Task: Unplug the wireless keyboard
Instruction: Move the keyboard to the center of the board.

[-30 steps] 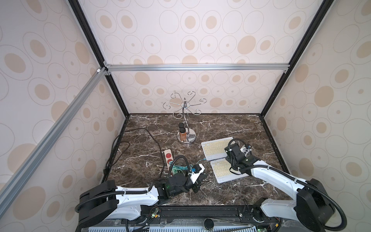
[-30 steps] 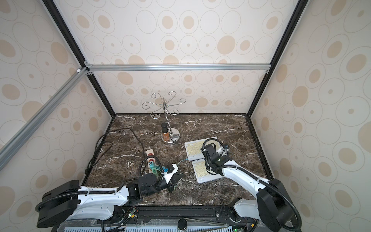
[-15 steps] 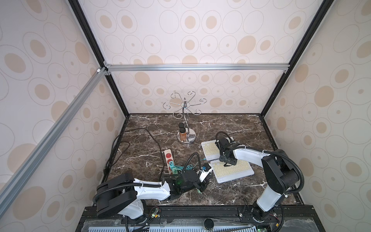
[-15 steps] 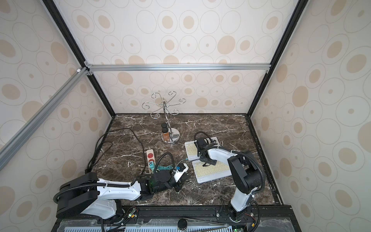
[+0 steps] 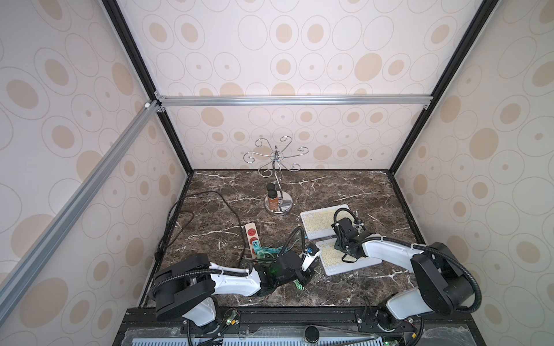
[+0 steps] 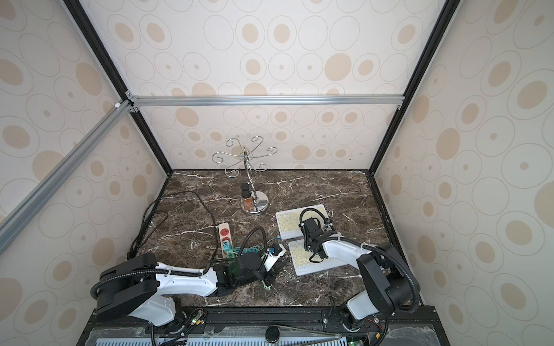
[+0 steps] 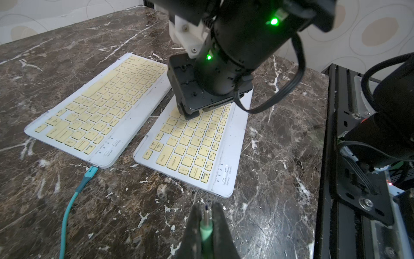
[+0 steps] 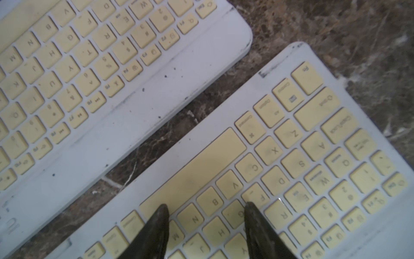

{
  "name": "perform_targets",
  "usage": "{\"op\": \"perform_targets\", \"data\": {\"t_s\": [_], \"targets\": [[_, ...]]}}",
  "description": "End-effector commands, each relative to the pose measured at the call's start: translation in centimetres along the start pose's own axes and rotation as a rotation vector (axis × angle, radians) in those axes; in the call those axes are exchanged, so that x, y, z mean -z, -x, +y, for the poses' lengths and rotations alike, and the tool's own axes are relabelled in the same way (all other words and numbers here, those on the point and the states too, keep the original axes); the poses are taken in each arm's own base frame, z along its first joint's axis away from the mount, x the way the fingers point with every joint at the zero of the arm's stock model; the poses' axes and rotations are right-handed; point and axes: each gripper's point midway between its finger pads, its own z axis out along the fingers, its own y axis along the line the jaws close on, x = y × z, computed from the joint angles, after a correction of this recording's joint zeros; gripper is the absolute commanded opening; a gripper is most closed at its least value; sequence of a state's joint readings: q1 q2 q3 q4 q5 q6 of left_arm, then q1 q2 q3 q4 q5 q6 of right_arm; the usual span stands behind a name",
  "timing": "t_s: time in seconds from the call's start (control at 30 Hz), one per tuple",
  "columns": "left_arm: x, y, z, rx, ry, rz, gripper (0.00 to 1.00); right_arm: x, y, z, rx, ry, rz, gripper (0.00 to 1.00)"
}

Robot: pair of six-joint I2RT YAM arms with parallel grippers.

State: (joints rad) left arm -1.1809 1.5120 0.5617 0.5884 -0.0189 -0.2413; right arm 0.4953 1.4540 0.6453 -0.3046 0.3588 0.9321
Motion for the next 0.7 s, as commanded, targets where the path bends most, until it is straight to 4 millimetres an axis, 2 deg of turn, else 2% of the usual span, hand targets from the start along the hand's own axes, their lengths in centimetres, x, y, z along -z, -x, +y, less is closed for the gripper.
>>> {"op": "perform_targets", "data": {"t_s": [0.0,0.27,0.43,0.57,0.67], "targets": [[-0.8,0.5,0.0,0.014,0.017,0.018,0.00,-0.5,-3.7,-2.4,-0.044,-0.030,0.115,0.54],[-3.0,-1.6,0.7,0.007,0.070,0.142,0.00,1.0,-3.9,-2.9,-0.161,0.056,0.056,0.52],[-3.7,-2.5,0.8,0.007,0.082,0.186,0.00,2.8,-2.5,-2.8,-0.137,0.071,0.013,0.52],[-4.0,-2.9,0.9,0.004,0.094,0.207,0.00,5.3,-0.7,-2.6,-0.100,0.094,-0.032,0.53],[-4.4,-3.4,1.0,0.020,0.103,0.236,0.00,6.8,-0.1,-2.5,-0.088,0.138,-0.064,0.54]]}}
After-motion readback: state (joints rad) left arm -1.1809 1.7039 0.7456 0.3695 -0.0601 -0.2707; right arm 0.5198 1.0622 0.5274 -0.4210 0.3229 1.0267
